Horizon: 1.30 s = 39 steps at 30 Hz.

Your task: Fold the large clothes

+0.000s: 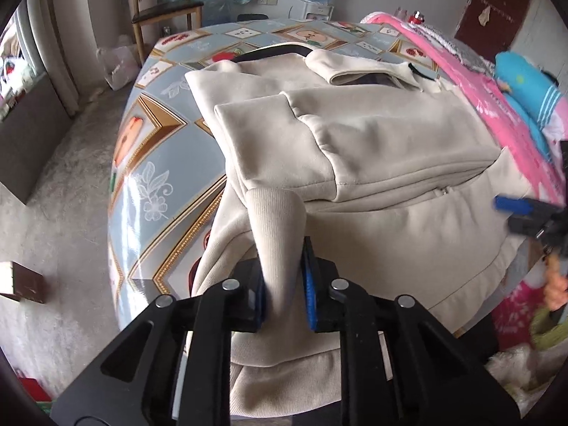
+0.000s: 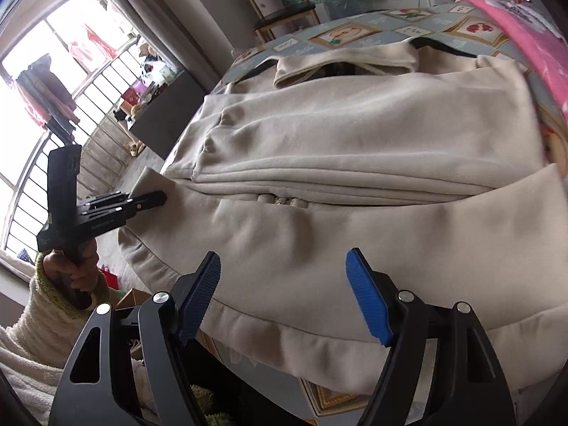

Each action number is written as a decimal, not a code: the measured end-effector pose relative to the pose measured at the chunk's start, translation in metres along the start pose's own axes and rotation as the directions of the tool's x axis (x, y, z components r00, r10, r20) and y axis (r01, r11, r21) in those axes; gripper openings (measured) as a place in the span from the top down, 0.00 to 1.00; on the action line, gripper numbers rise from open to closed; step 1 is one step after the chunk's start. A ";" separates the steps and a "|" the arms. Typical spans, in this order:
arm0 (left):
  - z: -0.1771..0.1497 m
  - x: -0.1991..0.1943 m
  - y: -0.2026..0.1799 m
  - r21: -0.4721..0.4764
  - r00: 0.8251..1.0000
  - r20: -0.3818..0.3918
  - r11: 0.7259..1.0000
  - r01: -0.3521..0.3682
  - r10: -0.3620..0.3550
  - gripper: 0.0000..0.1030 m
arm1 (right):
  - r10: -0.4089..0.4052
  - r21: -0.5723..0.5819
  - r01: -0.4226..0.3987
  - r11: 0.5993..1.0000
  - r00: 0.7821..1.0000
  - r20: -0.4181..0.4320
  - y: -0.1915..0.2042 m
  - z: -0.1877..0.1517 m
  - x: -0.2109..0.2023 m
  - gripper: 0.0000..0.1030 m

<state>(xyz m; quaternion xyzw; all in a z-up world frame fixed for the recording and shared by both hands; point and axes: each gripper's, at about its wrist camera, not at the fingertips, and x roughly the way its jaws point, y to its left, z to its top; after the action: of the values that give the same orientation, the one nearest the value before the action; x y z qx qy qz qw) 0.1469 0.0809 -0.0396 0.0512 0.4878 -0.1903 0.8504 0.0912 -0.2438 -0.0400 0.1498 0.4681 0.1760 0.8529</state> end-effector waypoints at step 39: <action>-0.005 0.009 -0.035 0.043 0.967 -0.042 0.967 -0.250 0.251 0.86 | -0.061 0.171 0.072 0.983 0.996 -0.067 -0.144 0.029 -0.032 0.46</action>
<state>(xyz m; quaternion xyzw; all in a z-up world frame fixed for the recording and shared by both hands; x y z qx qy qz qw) 0.1338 0.0479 -0.0463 0.1327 0.4939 -0.0890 0.8547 0.1232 -0.3895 -0.0615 0.2020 0.5126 0.1106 0.8272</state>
